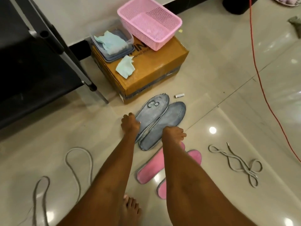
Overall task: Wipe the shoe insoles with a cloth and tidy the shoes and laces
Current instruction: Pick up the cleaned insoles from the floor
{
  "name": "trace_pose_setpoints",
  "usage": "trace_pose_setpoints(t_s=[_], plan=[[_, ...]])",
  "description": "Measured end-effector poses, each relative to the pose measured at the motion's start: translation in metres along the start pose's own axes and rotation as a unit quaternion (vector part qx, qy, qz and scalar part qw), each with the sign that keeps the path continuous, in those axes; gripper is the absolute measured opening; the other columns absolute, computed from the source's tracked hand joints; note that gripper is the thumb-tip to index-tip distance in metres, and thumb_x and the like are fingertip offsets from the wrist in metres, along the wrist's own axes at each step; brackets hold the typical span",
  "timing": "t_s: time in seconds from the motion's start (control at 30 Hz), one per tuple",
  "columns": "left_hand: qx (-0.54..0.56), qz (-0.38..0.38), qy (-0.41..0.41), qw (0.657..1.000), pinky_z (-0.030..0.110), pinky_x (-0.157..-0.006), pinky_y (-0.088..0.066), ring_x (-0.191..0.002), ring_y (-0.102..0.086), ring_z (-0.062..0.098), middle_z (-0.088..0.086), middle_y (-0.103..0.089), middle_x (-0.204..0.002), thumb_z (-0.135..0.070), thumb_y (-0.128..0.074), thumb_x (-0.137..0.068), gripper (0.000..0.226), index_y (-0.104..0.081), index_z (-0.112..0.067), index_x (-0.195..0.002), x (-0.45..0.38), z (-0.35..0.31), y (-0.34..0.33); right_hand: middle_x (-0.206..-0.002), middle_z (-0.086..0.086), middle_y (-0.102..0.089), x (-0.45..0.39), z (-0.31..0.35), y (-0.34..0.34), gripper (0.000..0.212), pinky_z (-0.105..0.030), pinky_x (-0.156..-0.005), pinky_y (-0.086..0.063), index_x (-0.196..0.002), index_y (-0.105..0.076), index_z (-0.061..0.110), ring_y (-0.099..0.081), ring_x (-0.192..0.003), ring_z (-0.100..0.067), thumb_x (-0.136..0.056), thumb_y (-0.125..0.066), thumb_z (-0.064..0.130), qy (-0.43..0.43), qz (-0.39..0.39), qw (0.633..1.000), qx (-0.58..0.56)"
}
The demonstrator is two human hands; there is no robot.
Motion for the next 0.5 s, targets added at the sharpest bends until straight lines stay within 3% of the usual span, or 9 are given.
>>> trace_pose_setpoints(t_s=[0.17, 0.3, 0.4, 0.5], plan=[[0.032, -0.006, -0.007, 0.999, 0.039, -0.093, -0.048, -0.110, -0.058, 0.032, 0.014, -0.063, -0.118, -0.007, -0.060, -0.086, 0.028, -0.062, -0.010, -0.114, -0.014, 0.001, -0.008, -0.129, -0.010, -0.045, -0.021, -0.010, -0.010, 0.032, -0.041, -0.100, -0.030, -0.122, -0.054, 0.012, -0.042, -0.118, -0.024, -0.093, -0.046, 0.021, -0.040, 0.027, 0.999, -0.019], [0.125, 0.007, 0.020, 0.992, 0.034, -0.093, -0.048, -0.110, -0.060, 0.031, 0.012, -0.066, -0.118, -0.008, -0.063, -0.085, 0.029, -0.066, -0.014, -0.113, -0.015, 0.013, -0.006, -0.119, -0.011, -0.056, -0.025, -0.012, -0.010, 0.033, -0.040, -0.095, -0.039, -0.116, -0.058, 0.009, -0.049, -0.114, -0.029, -0.088, -0.053, 0.026, -0.022, 0.053, 0.996, -0.064], [0.158, 0.012, 0.033, 0.987, 0.032, -0.093, -0.045, -0.112, -0.059, 0.030, 0.011, -0.065, -0.118, -0.008, -0.063, -0.085, 0.029, -0.066, -0.012, -0.113, -0.007, 0.019, 0.005, -0.095, -0.014, -0.060, -0.021, -0.013, -0.011, 0.029, -0.037, -0.085, -0.051, -0.100, -0.060, -0.001, -0.060, -0.094, -0.031, -0.085, -0.061, 0.023, -0.022, 0.118, 0.977, -0.174], [0.178, 0.024, 0.057, 0.982, 0.031, -0.089, -0.046, -0.109, -0.059, 0.031, 0.012, -0.066, -0.116, -0.006, -0.060, -0.086, 0.024, -0.066, -0.010, -0.109, 0.009, 0.027, 0.023, -0.078, -0.013, -0.059, -0.014, -0.007, 0.002, 0.027, -0.036, -0.078, -0.050, -0.087, -0.061, -0.007, -0.058, -0.077, -0.029, -0.086, -0.062, 0.020, 0.026, 0.153, 0.963, -0.221]])
Point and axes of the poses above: each hand's wrist, its own x-axis away from the middle knuckle, its own y-axis out of the back of the hand, z = x × y, the point moved 9 cm from there along -x, towards the middle knuckle
